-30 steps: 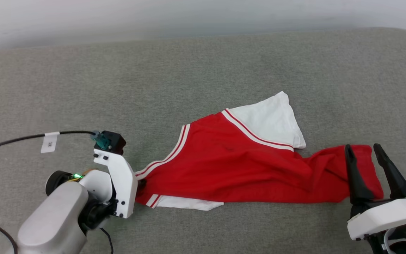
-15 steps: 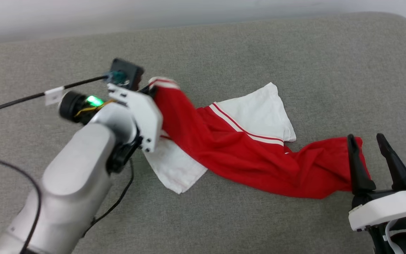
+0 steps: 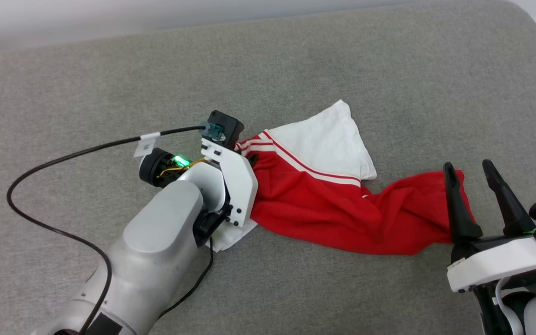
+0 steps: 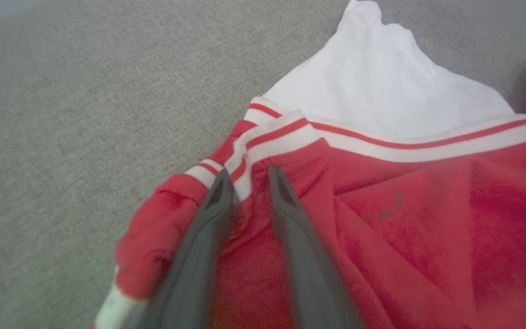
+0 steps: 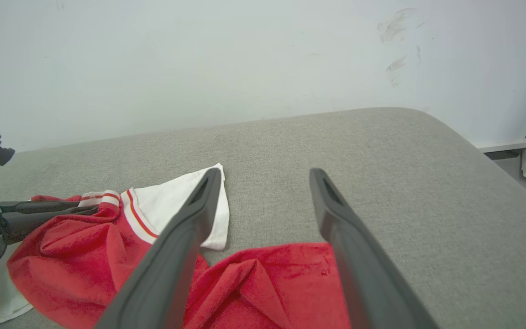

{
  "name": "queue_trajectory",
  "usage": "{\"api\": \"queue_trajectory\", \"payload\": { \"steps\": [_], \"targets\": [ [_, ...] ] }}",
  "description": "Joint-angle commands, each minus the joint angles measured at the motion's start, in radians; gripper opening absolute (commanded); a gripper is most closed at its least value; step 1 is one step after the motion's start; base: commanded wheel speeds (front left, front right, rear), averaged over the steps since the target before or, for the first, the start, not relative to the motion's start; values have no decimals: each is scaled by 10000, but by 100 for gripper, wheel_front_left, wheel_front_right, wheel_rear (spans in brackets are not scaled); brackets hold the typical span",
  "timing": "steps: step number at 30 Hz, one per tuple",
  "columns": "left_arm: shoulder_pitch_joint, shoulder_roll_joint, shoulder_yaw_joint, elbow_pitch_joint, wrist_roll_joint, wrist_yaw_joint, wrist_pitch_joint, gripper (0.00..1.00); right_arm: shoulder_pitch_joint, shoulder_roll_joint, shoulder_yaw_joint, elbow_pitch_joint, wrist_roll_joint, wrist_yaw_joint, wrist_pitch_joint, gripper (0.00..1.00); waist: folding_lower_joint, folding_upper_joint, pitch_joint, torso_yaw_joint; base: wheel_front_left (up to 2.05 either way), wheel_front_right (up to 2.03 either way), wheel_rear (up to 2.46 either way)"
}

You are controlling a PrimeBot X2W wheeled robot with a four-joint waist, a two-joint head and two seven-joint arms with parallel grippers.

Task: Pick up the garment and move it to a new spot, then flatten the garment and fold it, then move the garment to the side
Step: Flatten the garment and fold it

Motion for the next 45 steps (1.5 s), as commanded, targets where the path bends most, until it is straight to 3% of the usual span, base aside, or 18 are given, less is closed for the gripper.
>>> {"api": "queue_trajectory", "payload": {
  "steps": [1, 8, 14, 22, 32, 33, 36, 40, 45],
  "targets": [
    [113, -40, 44, 51, -39, -19, -158, 100, -115, 21, 2, 37, -4, -3, -23, 100, -1, 0, -106, 79, 0, 0, 0],
    [786, -149, 498, -149, 25, 475, -3048, 100, 339, 20, -101, 125, -205, -3, 177, 100, -1, 0, -1173, 754, 0, 0, 0],
    [1754, 164, 767, -748, -142, 1123, -3620, 100, 741, 22, -195, -12, -270, -3, 436, 100, -1, 0, -1891, 1204, 0, 0, 0],
    [2409, 852, 124, -1728, -478, 839, -825, 100, 963, 20, -165, -368, -315, -3, 723, 100, -1, 0, -1814, 1393, 0, 0, 0],
    [2045, 1383, -770, -2224, -828, 382, 2984, 100, 565, 20, -46, -296, -110, -3, 597, 100, -1, 0, -695, 883, 0, 0, 0],
    [2422, 1497, -1064, -2054, -1108, 259, 4125, 67, 475, 20, -76, -187, -80, -3, 520, 100, -1, 0, -575, 749, 0, 0, 0],
    [2792, 1632, -1219, -2047, -1328, 227, 4782, 0, 421, 20, -122, -77, -43, -3, 452, 100, -1, 0, -558, 684, 0, 0, 0],
    [3025, 1956, -969, -2512, -1356, 487, 4395, 0, 475, 20, -248, 55, -28, -3, 439, 100, -1, 0, -740, 730, 0, 0, 0],
    [3179, 2619, -160, -3570, -1241, 1168, 2992, 0, 574, 20, -437, 210, -28, -3, 470, 100, -1, 0, -1231, 957, 0, 0, 0]
  ]
}}
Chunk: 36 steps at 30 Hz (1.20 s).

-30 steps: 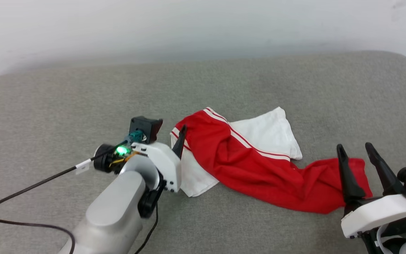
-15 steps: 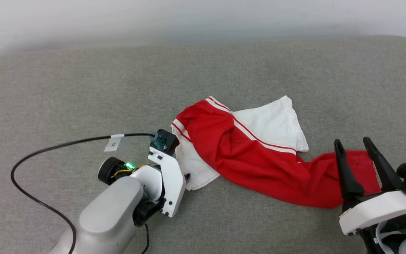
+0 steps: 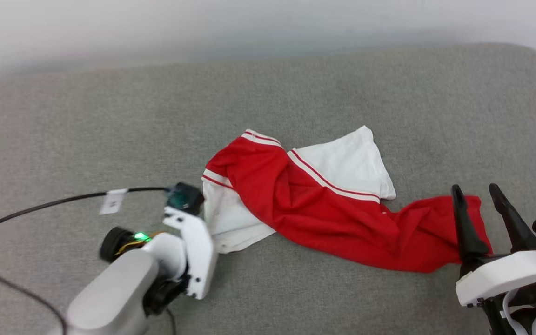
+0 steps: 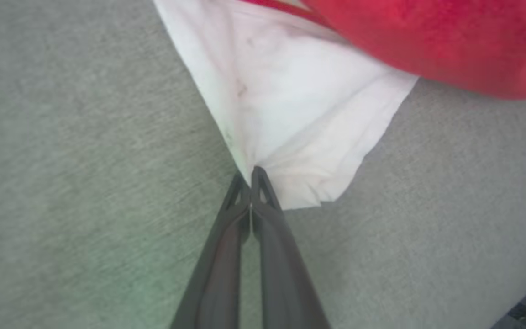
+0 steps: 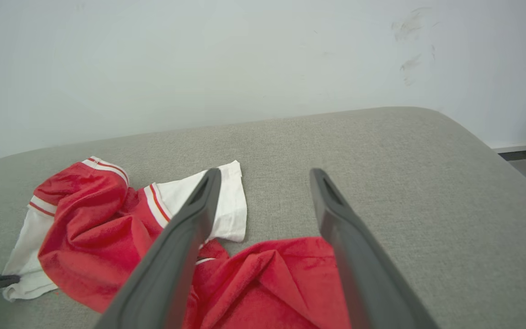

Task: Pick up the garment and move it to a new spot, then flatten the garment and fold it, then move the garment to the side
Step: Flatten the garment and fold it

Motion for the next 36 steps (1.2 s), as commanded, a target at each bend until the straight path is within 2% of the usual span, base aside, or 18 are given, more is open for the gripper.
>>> {"api": "queue_trajectory", "payload": {
  "steps": [1, 8, 10, 11, 14, 15, 20, 28, 33, 36],
  "targets": [
    [487, 440, 303, -280, 33, 415, -464, 0, 74, 18, -78, 87, 53, -3, 20, 100, 0, 0, -355, 200, 0, 0, 0],
    [1529, 1176, 1455, -2083, 54, 1714, -2143, 0, -192, -17, -313, 709, 338, -3, 439, 100, 0, 0, -819, 470, 0, 0, 0],
    [1755, 1361, 1637, -2645, 155, 2019, -2442, 0, -443, -92, -386, 1125, 568, -2, 745, 100, 0, 0, -813, 514, 0, 0, 0],
    [1931, 1504, 1804, -3120, 220, 2233, -2638, 0, -857, -354, -583, 1699, 730, -5, 1085, 100, 0, 0, -715, 600, 0, 0, 0],
    [1979, 1630, 1957, -3801, 367, 2504, -2888, 0, -1765, -702, -694, 2773, 1071, -2, 1718, 100, 0, 0, -419, 776, 0, 0, 0],
    [1979, 1630, 1957, -3801, 367, 2504, -2888, 0, -1765, -702, -694, 2773, 1071, -2, 1718, 100, 0, 0, -419, 776, 0, 0, 0],
    [1457, 1505, 2075, -4682, 719, 2747, -3281, 0, -3632, -1392, -571, 4570, 1714, -3, 3160, 100, 0, 0, 457, 1319, 0, 0, 0],
    [665, 997, 1773, -5347, 1140, 2684, -3585, 0, -6126, -2297, 620, 6467, 1986, -3, 5340, 100, 0, 0, 1699, 2271, 0, 0, 0],
    [413, 728, 1617, -5295, 1240, 2585, -3771, 0, -6966, -2472, 1573, 7317, 2200, -2, 6082, 100, 0, 0, 2080, 2605, 0, 0, 0],
    [359, 598, 1528, -5172, 1202, 2524, -3834, 0, -6858, -2418, 2056, 8154, 2287, -3, 6827, 100, 0, 0, 2151, 2731, 0, 0, 0]
  ]
}}
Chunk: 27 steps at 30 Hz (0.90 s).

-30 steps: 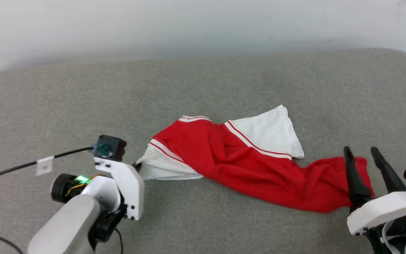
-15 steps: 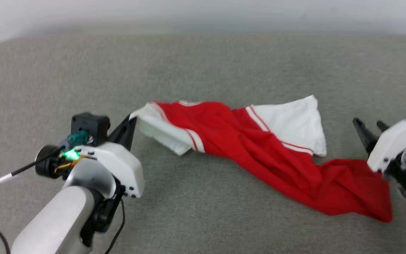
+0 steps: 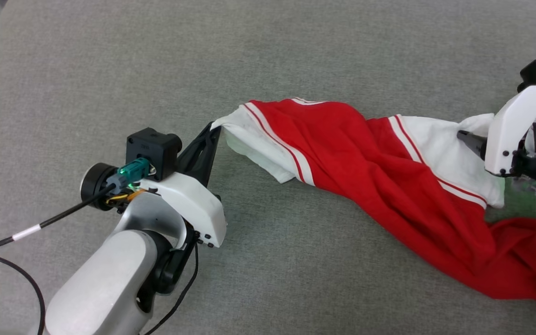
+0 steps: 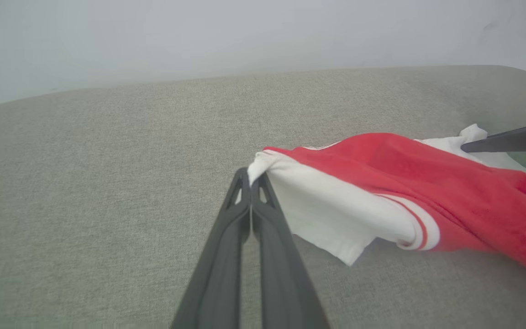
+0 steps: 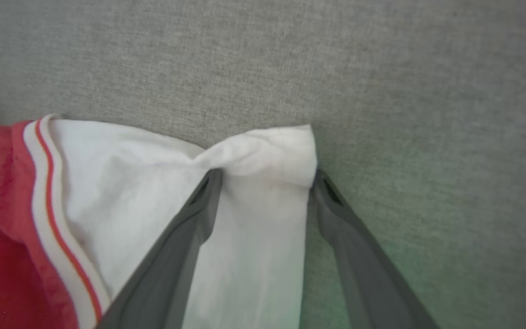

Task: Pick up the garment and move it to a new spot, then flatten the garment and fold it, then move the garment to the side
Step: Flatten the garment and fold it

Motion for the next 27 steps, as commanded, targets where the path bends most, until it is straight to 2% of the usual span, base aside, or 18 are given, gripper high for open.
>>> {"api": "queue_trajectory", "payload": {
  "steps": [1, 2, 3, 6, 13, 21, 27],
  "targets": [
    [-99, -69, -32, 79, -12, -27, -79, 0, 540, 272, 312, 789, 87, -2, 560, 100, -1, -1, 126, 181, 0, 0, 0],
    [-105, -102, -30, 134, -33, -54, -114, 0, 598, 307, 379, 1038, 135, -2, 777, 47, -1, -1, 115, 200, 0, 0, 0],
    [-84, -118, -42, 207, -75, -77, -109, 0, 658, 331, 451, 1245, 154, -2, 969, 1, -1, -1, 76, 204, 0, 0, 0],
    [45, -98, 16, 451, -196, -110, -183, 0, 510, 227, 588, 1355, 204, 0, 885, 0, -1, -1, -175, 144, 0, 0, 0],
    [189, 274, 551, 1129, -586, -132, -337, 0, -225, -529, 768, 324, -35, -3, -712, 0, -1, -1, -1321, -387, 0, 0, 0],
    [-455, 539, 1238, 2221, -1162, -393, -309, 0, -455, -613, 470, 36, -530, -3, -1877, 0, -1, -1, -2670, -1246, 0, 0, 0],
    [-2061, 284, 1398, 3669, -1289, -902, -284, 0, -1267, -407, 210, 168, -1028, -3, -2650, 0, -1, -1, -2845, -1626, 0, 0, 0]
  ]
}}
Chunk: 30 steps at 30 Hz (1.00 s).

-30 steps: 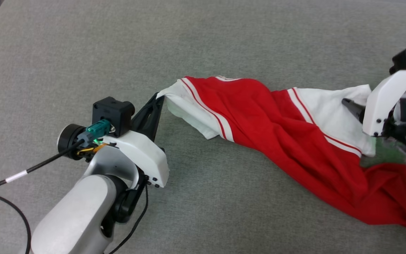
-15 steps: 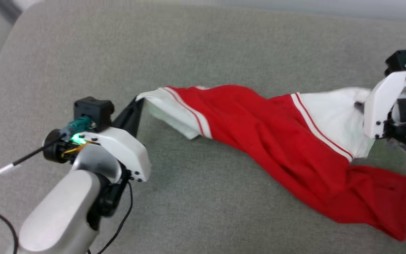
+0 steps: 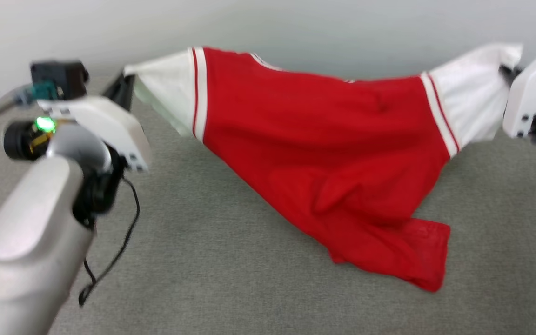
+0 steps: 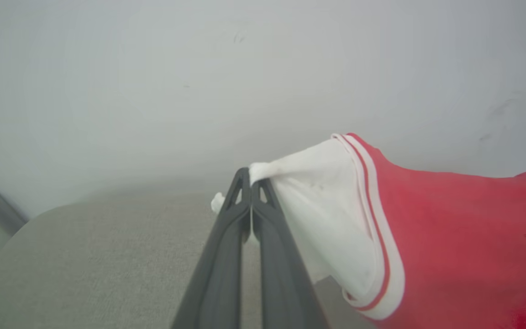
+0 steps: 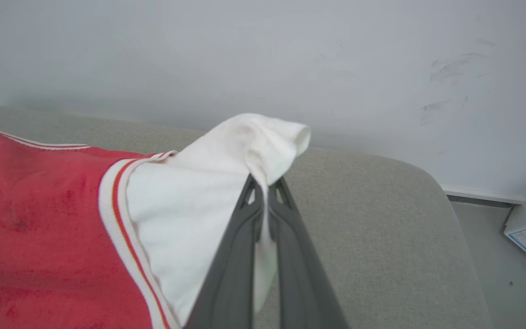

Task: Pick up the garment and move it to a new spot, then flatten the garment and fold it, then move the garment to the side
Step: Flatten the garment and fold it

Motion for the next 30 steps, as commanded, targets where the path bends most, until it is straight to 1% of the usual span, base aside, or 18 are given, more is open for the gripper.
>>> {"api": "queue_trajectory", "payload": {
  "steps": [1, 5, 8, 13, 17, 21, 24, 28, 30],
  "targets": [
    [-702, -94, 102, 453, 18, -125, -120, 0, -526, 106, -117, 44, -141, -3, -367, 0, 0, -1, -65, -261, 0, 0, 0],
    [-2176, -330, 228, 1585, 103, -404, -273, 0, -1572, 226, -325, 266, -532, -3, -1049, 0, 0, -1, 325, -382, 0, 0, 0],
    [-3555, -489, 276, 2360, 284, -616, -510, 0, -2617, 262, -458, 346, -812, -3, -1630, 0, 0, -1, 827, -435, 0, 0, 0],
    [-5690, -557, 475, 3353, 597, -809, -1030, 0, -4390, 314, -587, 440, -1283, -3, -2512, 0, 0, -1, 1756, -492, 0, 0, 0],
    [-7229, -435, 669, 3806, 836, -897, -1540, 0, -5799, 334, -496, 465, -1575, -3, -3128, 0, 0, -1, 2467, -551, 0, 0, 0],
    [-8288, -339, 830, 4135, 975, -996, -2047, 0, -6884, 372, -231, 642, -1684, -5, -3731, 0, 0, -1, 2993, -631, 0, 0, 0],
    [-8867, -321, 838, 4359, 1021, -1122, -2213, 0, -7546, 322, 7, 864, -1626, -5, -4022, 0, 0, -1, 3406, -614, 0, 0, 0],
    [-9091, -456, 734, 4678, 1049, -1257, -2327, 0, -7949, 324, 468, 1277, -1462, -3, -4400, 0, 0, -1, 3888, -503, 0, 0, 0],
    [-9049, -523, 741, 4752, 1006, -1255, -2373, 0, -8025, 315, 593, 1371, -1432, -5, -4487, 0, 0, -1, 4009, -460, 0, 0, 0]
  ]
}}
